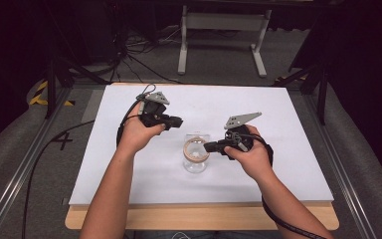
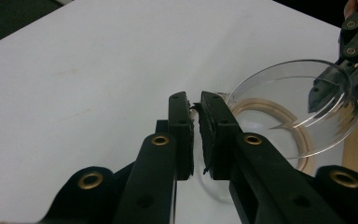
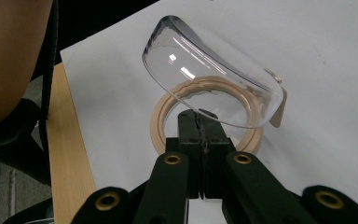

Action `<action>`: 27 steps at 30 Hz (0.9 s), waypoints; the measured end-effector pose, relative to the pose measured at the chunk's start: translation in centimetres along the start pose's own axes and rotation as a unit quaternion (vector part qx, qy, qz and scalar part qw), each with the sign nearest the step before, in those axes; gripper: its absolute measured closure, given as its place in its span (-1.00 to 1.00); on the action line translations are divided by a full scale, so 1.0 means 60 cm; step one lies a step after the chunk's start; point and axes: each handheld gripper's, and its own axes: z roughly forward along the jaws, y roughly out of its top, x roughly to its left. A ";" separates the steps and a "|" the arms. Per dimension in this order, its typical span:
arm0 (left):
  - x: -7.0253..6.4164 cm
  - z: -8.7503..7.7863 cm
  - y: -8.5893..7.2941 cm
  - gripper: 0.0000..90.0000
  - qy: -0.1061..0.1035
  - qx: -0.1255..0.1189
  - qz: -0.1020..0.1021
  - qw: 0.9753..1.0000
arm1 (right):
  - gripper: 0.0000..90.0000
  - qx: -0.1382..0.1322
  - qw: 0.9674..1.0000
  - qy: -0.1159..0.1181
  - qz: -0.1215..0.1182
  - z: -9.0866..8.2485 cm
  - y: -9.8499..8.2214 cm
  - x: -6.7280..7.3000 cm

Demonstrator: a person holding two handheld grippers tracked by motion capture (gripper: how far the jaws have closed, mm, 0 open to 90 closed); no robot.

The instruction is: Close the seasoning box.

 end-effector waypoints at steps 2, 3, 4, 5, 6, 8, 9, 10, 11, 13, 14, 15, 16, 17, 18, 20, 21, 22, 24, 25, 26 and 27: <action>-0.001 -0.004 -0.002 0.84 0.002 0.001 0.003 1.000 | 1.00 0.005 1.000 0.001 -0.003 0.002 -0.001 0.002; -0.001 -0.005 -0.004 0.84 0.004 0.000 0.001 1.000 | 1.00 0.008 1.000 0.002 -0.003 0.003 -0.002 0.003; -0.001 -0.007 -0.005 0.83 0.005 0.003 0.003 1.000 | 1.00 0.009 1.000 0.003 -0.002 0.003 -0.003 0.004; -0.002 -0.008 -0.006 0.83 0.008 0.002 0.000 1.000 | 1.00 0.011 1.000 0.003 -0.002 0.004 -0.004 0.005; -0.002 -0.008 -0.006 0.82 0.008 0.002 0.000 1.000 | 1.00 0.011 1.000 0.003 -0.002 0.004 -0.004 0.005; -0.002 -0.013 -0.009 0.82 0.015 0.008 0.003 1.000 | 1.00 0.015 1.000 0.002 -0.004 0.005 -0.006 0.006; -0.003 -0.015 -0.010 0.82 0.018 0.007 0.003 1.000 | 1.00 0.017 1.000 0.004 -0.002 0.006 -0.007 0.006; -0.004 -0.017 -0.011 0.81 0.019 0.005 0.002 1.000 | 1.00 0.019 1.000 0.004 -0.001 0.006 -0.008 0.007; -0.004 -0.019 -0.012 0.81 0.022 0.005 0.000 1.000 | 1.00 0.023 1.000 0.005 -0.001 0.007 -0.009 0.008; -0.005 -0.021 -0.014 0.81 0.022 0.007 0.000 1.000 | 1.00 0.026 1.000 0.009 -0.001 0.007 -0.011 0.009; -0.005 -0.022 -0.015 0.81 0.024 0.007 0.000 1.000 | 1.00 0.026 1.000 0.013 -0.001 0.008 -0.012 0.010; -0.005 -0.022 -0.015 0.80 0.025 0.008 -0.001 1.000 | 1.00 0.028 1.000 0.013 0.000 0.008 -0.012 0.010; -0.005 -0.023 -0.016 0.78 0.026 0.008 -0.002 1.000 | 1.00 0.030 0.999 0.014 0.000 0.008 -0.013 0.011; -0.005 -0.023 -0.016 0.78 0.026 0.008 -0.002 1.000 | 1.00 0.030 0.999 0.014 0.000 0.008 -0.013 0.011; -0.005 -0.024 -0.016 0.77 0.026 0.008 -0.001 1.000 | 1.00 0.035 0.999 0.017 0.001 0.009 -0.016 0.013; -0.006 -0.024 -0.017 0.77 0.025 0.009 -0.002 1.000 | 1.00 0.037 0.999 0.017 0.000 0.010 -0.017 0.013; -0.005 -0.024 -0.016 0.77 0.027 0.010 0.004 1.000 | 1.00 0.040 0.999 0.018 0.001 0.011 -0.019 0.014; -0.005 -0.024 -0.016 0.77 0.025 0.013 0.002 1.000 | 1.00 0.042 0.999 0.018 0.001 0.011 -0.020 0.015; -0.006 -0.024 -0.016 0.77 0.024 0.014 0.001 1.000 | 1.00 0.043 0.999 0.022 0.002 0.011 -0.022 0.016; -0.006 -0.024 -0.016 0.77 0.024 0.014 0.001 1.000 | 1.00 0.045 0.999 0.022 0.002 0.012 -0.024 0.017; -0.006 -0.024 -0.016 0.77 0.023 0.015 0.000 1.000 | 1.00 0.047 0.999 0.022 0.002 0.012 -0.025 0.018; -0.007 -0.024 -0.016 0.76 0.024 0.016 -0.001 1.000 | 1.00 0.048 0.999 0.022 0.000 0.012 -0.027 0.018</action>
